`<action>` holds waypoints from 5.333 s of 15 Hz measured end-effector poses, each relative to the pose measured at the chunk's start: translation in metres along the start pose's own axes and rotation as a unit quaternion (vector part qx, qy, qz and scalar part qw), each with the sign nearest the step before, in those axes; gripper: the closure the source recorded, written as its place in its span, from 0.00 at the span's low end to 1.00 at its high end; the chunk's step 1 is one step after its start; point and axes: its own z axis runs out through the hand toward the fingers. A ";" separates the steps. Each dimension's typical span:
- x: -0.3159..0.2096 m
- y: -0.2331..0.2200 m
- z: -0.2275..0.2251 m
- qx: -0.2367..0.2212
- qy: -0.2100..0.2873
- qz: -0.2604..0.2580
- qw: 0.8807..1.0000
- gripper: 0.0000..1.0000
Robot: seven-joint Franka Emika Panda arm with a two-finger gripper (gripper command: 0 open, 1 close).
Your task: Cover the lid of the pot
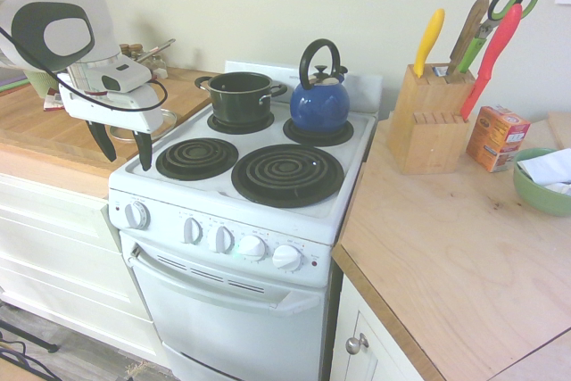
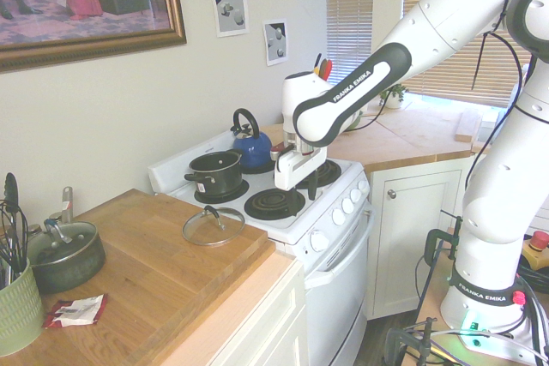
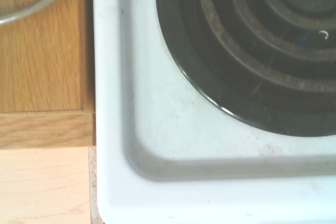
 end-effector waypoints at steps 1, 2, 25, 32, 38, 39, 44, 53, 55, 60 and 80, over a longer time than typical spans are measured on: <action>0.000 0.000 0.000 0.000 0.000 0.000 1.000 0.00; 0.000 -0.001 0.000 0.000 0.000 0.001 1.000 0.00; 0.050 -0.241 0.005 0.005 0.003 0.055 0.998 1.00; 0.046 -0.246 0.009 0.001 0.003 0.061 0.998 1.00; 0.048 -0.246 0.008 0.002 0.003 0.065 0.998 1.00; 0.048 -0.246 0.008 0.003 0.003 0.066 0.998 1.00; 0.048 -0.248 0.007 0.005 0.002 0.070 0.998 1.00; 0.083 -0.232 -0.086 0.044 0.017 0.106 0.993 1.00; 0.107 -0.220 -0.120 0.053 0.017 0.123 0.991 1.00; 0.178 -0.199 -0.167 0.057 0.019 0.165 0.984 1.00; 0.291 -0.209 -0.105 0.046 0.011 0.223 0.974 1.00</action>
